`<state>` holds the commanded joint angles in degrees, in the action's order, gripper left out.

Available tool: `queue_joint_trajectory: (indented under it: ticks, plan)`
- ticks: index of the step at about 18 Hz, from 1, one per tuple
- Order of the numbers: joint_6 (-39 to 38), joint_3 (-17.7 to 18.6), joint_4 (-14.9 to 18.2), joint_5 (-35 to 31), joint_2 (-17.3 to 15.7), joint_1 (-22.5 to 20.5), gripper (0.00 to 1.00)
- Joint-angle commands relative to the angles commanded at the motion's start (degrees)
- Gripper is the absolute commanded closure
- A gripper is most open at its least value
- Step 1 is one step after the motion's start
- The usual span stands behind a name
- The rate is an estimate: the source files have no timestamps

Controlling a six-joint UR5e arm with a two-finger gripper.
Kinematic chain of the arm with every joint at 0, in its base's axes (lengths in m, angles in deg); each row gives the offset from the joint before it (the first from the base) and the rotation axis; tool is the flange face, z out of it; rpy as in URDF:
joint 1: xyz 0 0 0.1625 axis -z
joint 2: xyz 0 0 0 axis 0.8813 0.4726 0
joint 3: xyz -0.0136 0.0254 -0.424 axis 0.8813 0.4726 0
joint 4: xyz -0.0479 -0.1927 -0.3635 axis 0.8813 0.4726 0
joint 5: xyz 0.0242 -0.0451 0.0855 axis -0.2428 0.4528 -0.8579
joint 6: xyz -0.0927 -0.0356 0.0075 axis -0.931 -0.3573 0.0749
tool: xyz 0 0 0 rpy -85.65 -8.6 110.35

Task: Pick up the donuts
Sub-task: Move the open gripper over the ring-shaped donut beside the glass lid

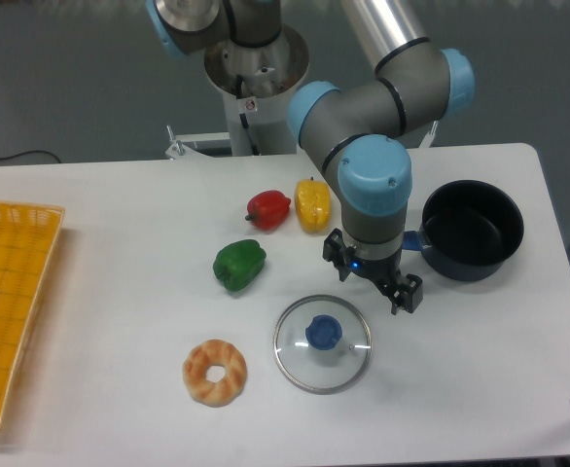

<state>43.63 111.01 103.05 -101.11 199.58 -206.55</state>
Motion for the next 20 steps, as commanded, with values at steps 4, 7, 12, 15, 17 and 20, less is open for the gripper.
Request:
queue_joint_trajectory:
  ticks: [4, 7, 12, 15, 17, 20]
  plan:
    - [0.0, 0.3, -0.4, 0.1, -0.2, 0.3, 0.00]
    - [-0.1, 0.8, -0.6, 0.8, 0.5, 1.1, 0.00]
    - [-5.3, 3.3, -4.4, 0.6, 0.8, 3.6, 0.00]
    - [-14.8, 3.3, -4.7, 0.8, 1.1, 5.0, 0.00]
    - [-20.9, 3.2, -4.7, 0.8, 1.8, 6.1, 0.00]
    - [-26.8, 2.9, -4.7, 0.8, 3.1, 7.6, 0.00]
